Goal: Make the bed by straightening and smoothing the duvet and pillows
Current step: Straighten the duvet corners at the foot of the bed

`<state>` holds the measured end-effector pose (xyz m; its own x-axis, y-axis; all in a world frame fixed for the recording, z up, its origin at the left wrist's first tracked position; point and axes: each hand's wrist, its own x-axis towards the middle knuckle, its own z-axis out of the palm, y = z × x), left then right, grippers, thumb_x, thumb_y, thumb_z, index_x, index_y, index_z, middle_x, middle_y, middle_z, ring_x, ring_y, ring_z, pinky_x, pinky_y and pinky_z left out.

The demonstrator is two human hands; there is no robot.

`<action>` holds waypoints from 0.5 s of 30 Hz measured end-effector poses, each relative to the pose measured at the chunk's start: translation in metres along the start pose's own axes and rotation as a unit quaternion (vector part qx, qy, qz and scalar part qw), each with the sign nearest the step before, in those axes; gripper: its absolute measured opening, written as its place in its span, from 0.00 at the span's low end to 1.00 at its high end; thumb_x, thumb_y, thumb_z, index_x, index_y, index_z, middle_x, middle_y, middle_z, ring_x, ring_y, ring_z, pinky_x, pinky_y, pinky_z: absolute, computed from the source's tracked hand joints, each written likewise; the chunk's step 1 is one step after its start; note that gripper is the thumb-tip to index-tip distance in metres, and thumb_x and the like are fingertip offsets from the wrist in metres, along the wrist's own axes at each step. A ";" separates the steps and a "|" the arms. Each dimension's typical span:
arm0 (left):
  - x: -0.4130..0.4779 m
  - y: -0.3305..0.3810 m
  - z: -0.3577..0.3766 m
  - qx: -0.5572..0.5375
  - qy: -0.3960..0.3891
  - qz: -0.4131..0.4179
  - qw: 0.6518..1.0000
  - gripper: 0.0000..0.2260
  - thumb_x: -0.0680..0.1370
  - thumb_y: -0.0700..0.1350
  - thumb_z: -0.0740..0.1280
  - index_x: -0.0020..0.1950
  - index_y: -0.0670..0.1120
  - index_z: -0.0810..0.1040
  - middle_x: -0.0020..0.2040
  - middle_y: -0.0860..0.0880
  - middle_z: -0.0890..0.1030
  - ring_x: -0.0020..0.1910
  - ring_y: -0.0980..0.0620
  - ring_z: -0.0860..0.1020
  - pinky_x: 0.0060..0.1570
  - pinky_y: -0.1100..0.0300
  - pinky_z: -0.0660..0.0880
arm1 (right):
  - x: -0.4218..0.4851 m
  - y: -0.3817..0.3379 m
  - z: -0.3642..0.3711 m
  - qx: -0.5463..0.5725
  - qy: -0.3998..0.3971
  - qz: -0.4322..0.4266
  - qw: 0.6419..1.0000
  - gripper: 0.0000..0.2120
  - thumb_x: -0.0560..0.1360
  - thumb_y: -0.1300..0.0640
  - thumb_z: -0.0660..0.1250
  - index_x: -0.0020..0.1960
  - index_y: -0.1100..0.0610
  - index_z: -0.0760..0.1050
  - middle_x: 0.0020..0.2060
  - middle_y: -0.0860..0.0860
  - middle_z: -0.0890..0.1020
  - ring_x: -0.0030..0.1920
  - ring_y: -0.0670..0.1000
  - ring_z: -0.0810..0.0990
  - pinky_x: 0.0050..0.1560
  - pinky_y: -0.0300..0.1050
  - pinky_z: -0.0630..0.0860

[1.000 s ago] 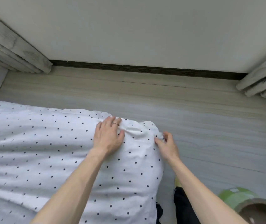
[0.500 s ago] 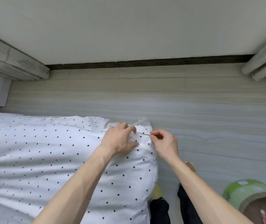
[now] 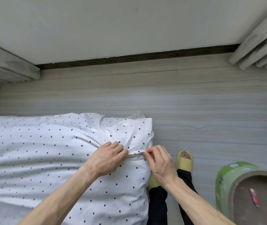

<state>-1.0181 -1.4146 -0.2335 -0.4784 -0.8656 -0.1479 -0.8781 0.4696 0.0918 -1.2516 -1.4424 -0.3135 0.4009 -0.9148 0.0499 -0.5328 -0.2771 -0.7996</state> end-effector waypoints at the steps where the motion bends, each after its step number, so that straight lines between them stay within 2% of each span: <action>1: -0.001 0.000 0.000 0.000 -0.023 0.011 1.000 0.10 0.69 0.40 0.59 0.49 0.47 0.71 0.36 0.49 0.74 0.35 0.47 0.74 0.31 0.56 0.71 | -0.006 0.005 0.002 -0.010 -0.018 -0.007 1.000 0.09 0.80 0.53 0.69 0.45 0.58 0.78 0.38 0.48 0.78 0.37 0.50 0.75 0.40 0.41 0.73; 5: -0.005 0.005 -0.007 -0.009 -0.117 -0.026 0.993 0.03 0.70 0.46 0.63 0.39 0.49 0.75 0.31 0.52 0.75 0.31 0.48 0.75 0.31 0.59 0.71 | -0.034 -0.001 0.006 -0.028 -0.100 -0.027 0.994 0.08 0.80 0.53 0.68 0.46 0.57 0.78 0.38 0.49 0.79 0.37 0.51 0.76 0.39 0.44 0.75; 7: -0.006 0.012 -0.005 0.000 -0.176 -0.035 0.984 0.12 0.73 0.51 0.61 0.31 0.48 0.72 0.26 0.50 0.77 0.27 0.47 0.77 0.29 0.61 0.67 | -0.044 -0.016 0.005 -0.028 -0.234 0.012 0.972 0.10 0.82 0.51 0.64 0.50 0.56 0.79 0.44 0.51 0.81 0.43 0.53 0.80 0.44 0.49 0.78; 9: 0.003 0.020 -0.006 -0.023 -0.246 -0.084 0.965 0.16 0.76 0.54 0.59 0.31 0.47 0.70 0.32 0.46 0.81 0.32 0.42 0.81 0.32 0.59 0.67 | -0.042 -0.027 0.005 -0.040 -0.341 0.070 0.936 0.11 0.82 0.51 0.61 0.56 0.55 0.79 0.51 0.53 0.81 0.53 0.56 0.80 0.54 0.50 0.77; 10: 0.011 0.022 -0.008 -0.033 -0.253 -0.122 0.959 0.16 0.77 0.55 0.59 0.33 0.47 0.71 0.36 0.45 0.82 0.36 0.40 0.81 0.34 0.58 0.69 | -0.035 -0.027 0.006 -0.049 -0.362 0.087 0.927 0.11 0.81 0.52 0.61 0.58 0.54 0.79 0.53 0.53 0.80 0.56 0.56 0.79 0.56 0.49 0.75; 11: 0.020 0.023 -0.007 -0.040 -0.212 -0.135 0.967 0.14 0.76 0.56 0.61 0.36 0.47 0.74 0.39 0.45 0.83 0.39 0.40 0.81 0.37 0.55 0.73 | -0.027 -0.027 0.005 -0.047 -0.362 0.102 0.925 0.11 0.80 0.52 0.62 0.57 0.52 0.80 0.53 0.53 0.79 0.57 0.55 0.77 0.57 0.47 0.74; 12: 0.030 0.023 -0.005 -0.019 -0.170 -0.114 0.979 0.13 0.74 0.57 0.65 0.43 0.48 0.77 0.44 0.45 0.82 0.43 0.41 0.81 0.40 0.52 0.75 | -0.020 -0.025 0.005 -0.045 -0.352 0.114 0.928 0.10 0.79 0.51 0.64 0.56 0.51 0.81 0.53 0.52 0.77 0.57 0.54 0.75 0.56 0.44 0.71; 14: 0.046 0.017 -0.002 0.029 -0.198 -0.115 0.973 0.26 0.69 0.61 0.72 0.62 0.50 0.76 0.60 0.46 0.78 0.58 0.43 0.77 0.54 0.47 0.74 | -0.015 -0.019 0.003 -0.031 -0.334 0.130 0.933 0.08 0.78 0.51 0.67 0.52 0.51 0.83 0.51 0.50 0.72 0.55 0.52 0.70 0.55 0.40 0.67; 15: 0.052 0.012 0.004 0.033 -0.217 -0.110 0.969 0.29 0.69 0.63 0.71 0.66 0.52 0.74 0.64 0.48 0.76 0.62 0.44 0.75 0.59 0.46 0.71 | -0.017 -0.016 0.001 -0.011 -0.315 0.145 0.938 0.06 0.78 0.52 0.68 0.50 0.53 0.82 0.50 0.49 0.71 0.54 0.52 0.70 0.55 0.40 0.67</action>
<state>-1.0540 -1.4534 -0.2440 -0.2259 -0.7986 -0.5578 -0.9512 0.3043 -0.0504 -1.2493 -1.4222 -0.3027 0.5940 -0.5987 -0.5374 -0.6999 -0.0552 -0.7121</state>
